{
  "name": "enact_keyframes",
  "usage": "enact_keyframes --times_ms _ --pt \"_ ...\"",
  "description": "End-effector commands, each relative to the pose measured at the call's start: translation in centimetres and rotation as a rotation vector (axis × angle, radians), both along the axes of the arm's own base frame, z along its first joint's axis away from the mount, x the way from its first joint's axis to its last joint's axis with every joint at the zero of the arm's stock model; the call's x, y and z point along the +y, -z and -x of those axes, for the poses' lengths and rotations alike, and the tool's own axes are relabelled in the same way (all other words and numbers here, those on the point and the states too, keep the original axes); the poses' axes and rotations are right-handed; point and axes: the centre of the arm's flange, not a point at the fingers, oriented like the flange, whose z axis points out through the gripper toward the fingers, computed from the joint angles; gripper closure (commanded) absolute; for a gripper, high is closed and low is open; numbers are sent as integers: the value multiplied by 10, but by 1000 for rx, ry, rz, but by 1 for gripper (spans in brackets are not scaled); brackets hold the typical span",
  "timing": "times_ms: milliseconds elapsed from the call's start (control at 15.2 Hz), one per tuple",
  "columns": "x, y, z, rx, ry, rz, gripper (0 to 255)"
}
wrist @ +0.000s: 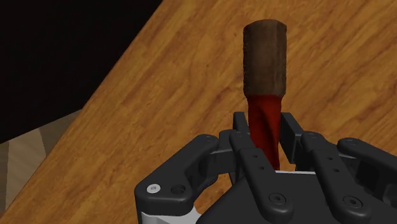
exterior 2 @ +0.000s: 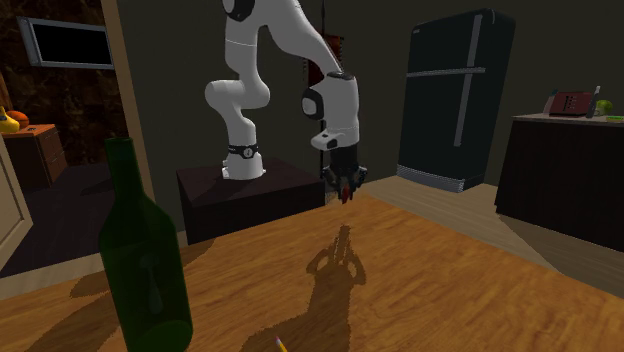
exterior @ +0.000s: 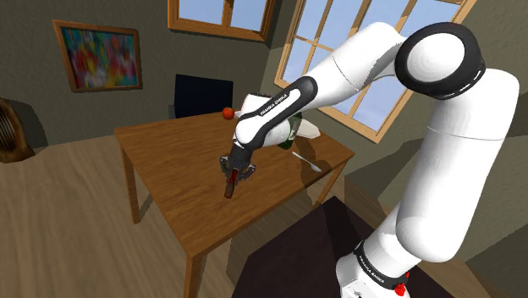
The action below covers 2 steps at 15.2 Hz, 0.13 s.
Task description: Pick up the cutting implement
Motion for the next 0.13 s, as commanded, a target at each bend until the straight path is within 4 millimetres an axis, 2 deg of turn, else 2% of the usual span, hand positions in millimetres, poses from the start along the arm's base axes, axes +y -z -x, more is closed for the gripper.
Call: enact_keyframes --times_ms 0,66 --pt "0 -7 0 0 0 0 255" --pt "0 -7 0 0 0 0 255"
